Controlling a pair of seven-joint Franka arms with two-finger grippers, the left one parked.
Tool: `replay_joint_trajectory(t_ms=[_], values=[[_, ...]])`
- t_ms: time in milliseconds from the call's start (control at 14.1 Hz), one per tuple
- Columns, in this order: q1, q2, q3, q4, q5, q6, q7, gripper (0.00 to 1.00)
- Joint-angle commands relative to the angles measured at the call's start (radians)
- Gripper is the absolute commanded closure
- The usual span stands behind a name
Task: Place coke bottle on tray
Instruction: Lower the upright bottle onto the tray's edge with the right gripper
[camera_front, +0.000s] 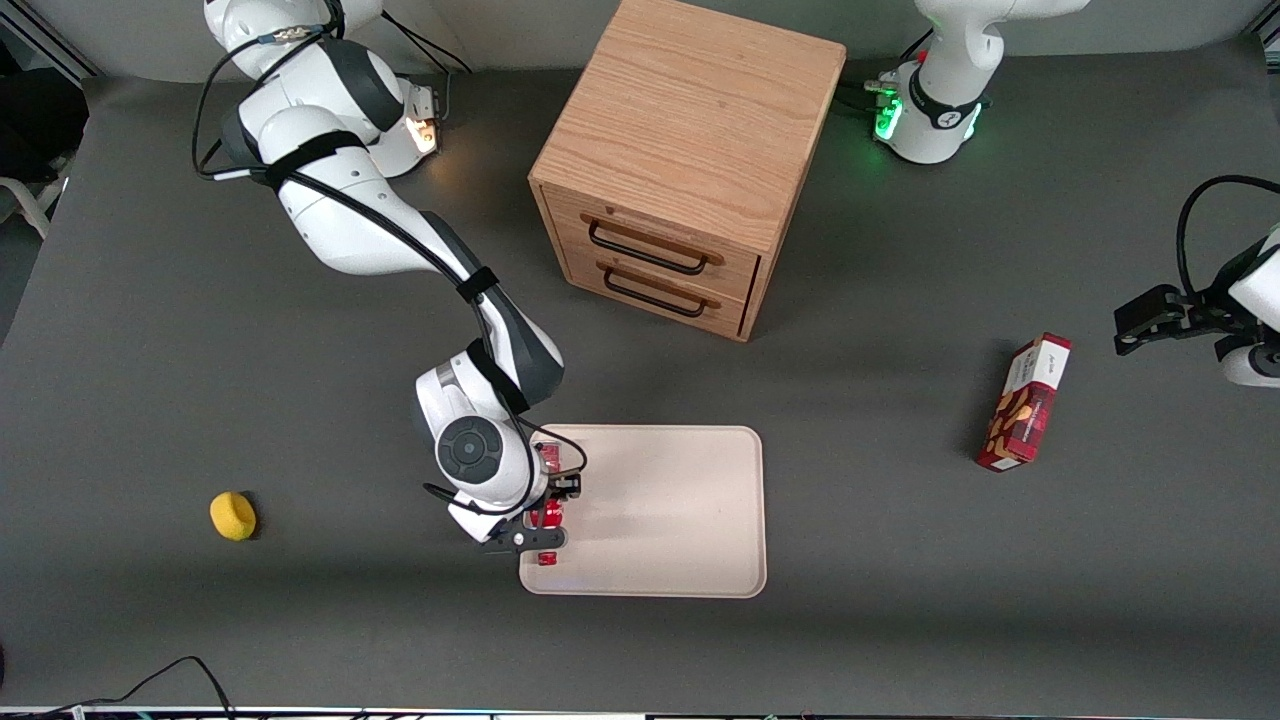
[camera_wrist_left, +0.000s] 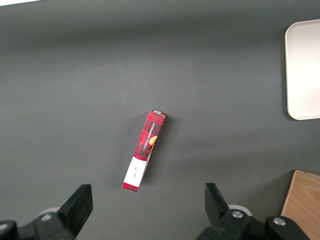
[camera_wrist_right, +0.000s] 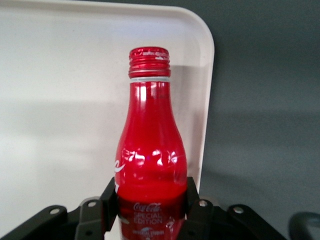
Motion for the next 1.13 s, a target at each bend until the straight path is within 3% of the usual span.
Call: replay_joint_trajectory(t_ms=[0,71,213,284,355,1064], values=[[0.006,0.020,-0.006,0.044,-0.006,0.011,0.005,1.00],[0.006,0.022,-0.006,0.043,-0.006,0.011,0.013,1.00],[0.004,0.023,-0.008,0.043,-0.006,0.012,0.014,0.62],[0.012,0.022,-0.022,0.043,-0.008,0.014,0.014,0.04],[0.012,0.022,-0.028,0.041,-0.005,0.027,0.014,0.00],[0.012,0.022,-0.028,0.041,-0.006,0.029,0.014,0.00]])
